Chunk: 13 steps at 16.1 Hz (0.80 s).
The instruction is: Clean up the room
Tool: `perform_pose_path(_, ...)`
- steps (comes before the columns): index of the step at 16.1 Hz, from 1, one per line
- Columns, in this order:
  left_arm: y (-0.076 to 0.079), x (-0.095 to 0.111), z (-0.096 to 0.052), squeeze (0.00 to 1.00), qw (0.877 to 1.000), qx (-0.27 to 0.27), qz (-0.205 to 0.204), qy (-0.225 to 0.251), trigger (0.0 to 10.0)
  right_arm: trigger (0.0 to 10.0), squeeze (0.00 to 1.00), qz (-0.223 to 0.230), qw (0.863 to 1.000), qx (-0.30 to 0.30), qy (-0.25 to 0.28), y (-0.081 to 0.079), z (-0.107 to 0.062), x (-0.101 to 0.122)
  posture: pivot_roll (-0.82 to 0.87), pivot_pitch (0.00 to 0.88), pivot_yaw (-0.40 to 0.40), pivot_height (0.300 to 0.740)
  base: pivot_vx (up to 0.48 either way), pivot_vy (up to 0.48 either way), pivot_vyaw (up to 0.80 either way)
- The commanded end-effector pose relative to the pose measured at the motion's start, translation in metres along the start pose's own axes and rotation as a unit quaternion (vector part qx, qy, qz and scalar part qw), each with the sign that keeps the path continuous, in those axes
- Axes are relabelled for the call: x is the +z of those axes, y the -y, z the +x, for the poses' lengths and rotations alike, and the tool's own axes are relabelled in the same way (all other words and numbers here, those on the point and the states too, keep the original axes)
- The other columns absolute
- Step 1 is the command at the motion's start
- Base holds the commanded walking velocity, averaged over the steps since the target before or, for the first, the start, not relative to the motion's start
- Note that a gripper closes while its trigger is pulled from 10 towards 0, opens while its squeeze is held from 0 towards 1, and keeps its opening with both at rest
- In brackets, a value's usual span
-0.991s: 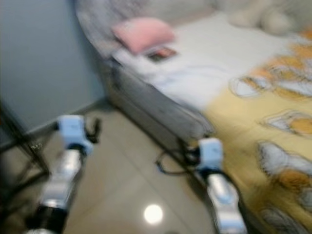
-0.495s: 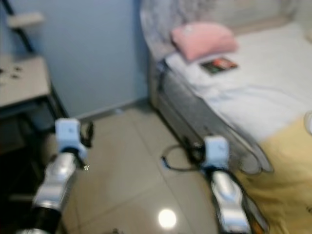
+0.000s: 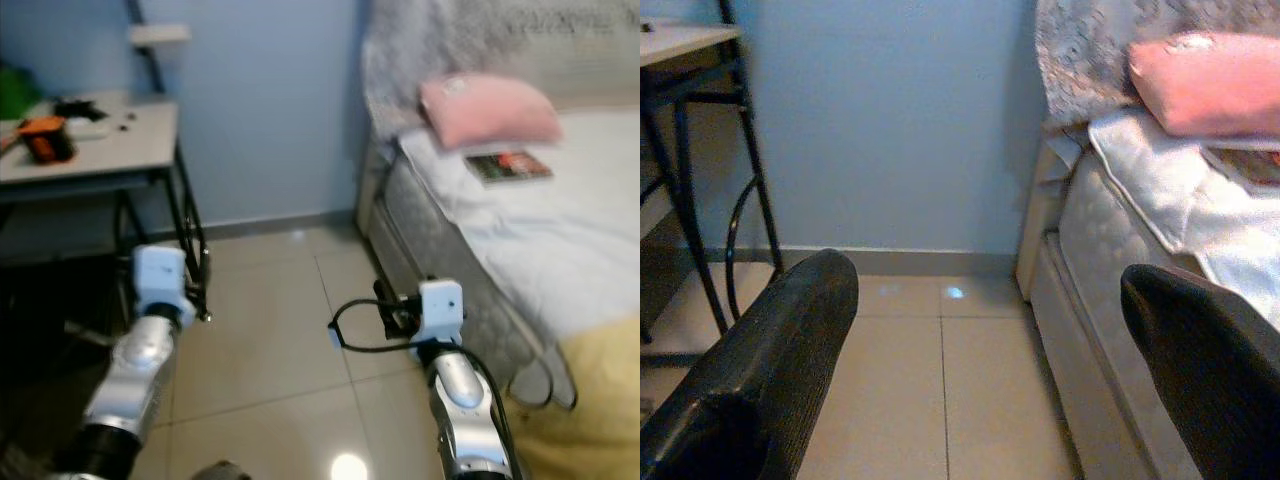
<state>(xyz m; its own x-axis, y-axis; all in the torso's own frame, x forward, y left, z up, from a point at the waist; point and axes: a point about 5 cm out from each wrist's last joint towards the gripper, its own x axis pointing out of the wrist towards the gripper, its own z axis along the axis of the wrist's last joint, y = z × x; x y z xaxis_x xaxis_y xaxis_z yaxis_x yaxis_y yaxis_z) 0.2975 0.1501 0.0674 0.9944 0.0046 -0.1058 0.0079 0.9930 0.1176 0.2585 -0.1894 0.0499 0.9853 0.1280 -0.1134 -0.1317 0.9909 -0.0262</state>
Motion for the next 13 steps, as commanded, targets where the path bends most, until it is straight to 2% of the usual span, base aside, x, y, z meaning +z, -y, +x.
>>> perform_pose_path(1, 0.004, 0.007, 0.003, 0.00, 1.000, -0.003, 0.010, 0.011, 10.0, 10.0, 0.00, 0.007, 1.000, 0.007, 0.003, -0.002, 0.005, 0.003, 0.04, 0.000, -0.005, 0.740, 0.000, -0.472, 0.61)
perform_pose_path(2, 0.007, 0.008, 0.003, 0.00, 1.000, -0.005, -0.002, 0.012, 10.0, 10.0, 0.00, 0.008, 1.000, 0.008, 0.002, -0.003, 0.005, 0.002, 0.04, 0.000, -0.005, 0.740, 0.000, -0.472, 0.62)
perform_pose_path(4, 0.009, 0.010, 0.004, 0.00, 1.000, -0.009, -0.015, 0.014, 10.0, 10.0, 0.00, 0.012, 1.000, 0.012, 0.001, -0.006, 0.005, 0.001, 0.04, 0.000, -0.001, 0.740, 0.000, 0.000, 0.61)
perform_pose_path(9, 0.006, 0.010, 0.004, 0.00, 1.000, -0.008, 0.015, 0.017, 10.0, 10.0, 0.00, 0.014, 1.000, 0.023, -0.002, -0.011, 0.005, -0.003, 0.04, 0.000, 0.008, 0.740, 0.000, 0.000, 0.61)
perform_pose_path(12, 0.003, 0.013, 0.004, 0.00, 1.000, -0.007, -0.009, 0.028, 10.0, 10.0, 0.00, 0.011, 0.999, 0.034, -0.001, -0.015, 0.004, -0.004, 0.04, 0.000, 0.011, 0.740, 0.000, 0.000, 0.60)
perform_pose_path(13, -0.003, 0.013, 0.005, 0.00, 0.999, 0.011, -0.023, 0.024, 10.0, 10.0, 0.00, 0.008, 0.999, 0.031, -0.012, -0.015, 0.003, -0.008, 0.04, 0.000, 0.008, 0.740, 0.472, 0.000, 0.60)
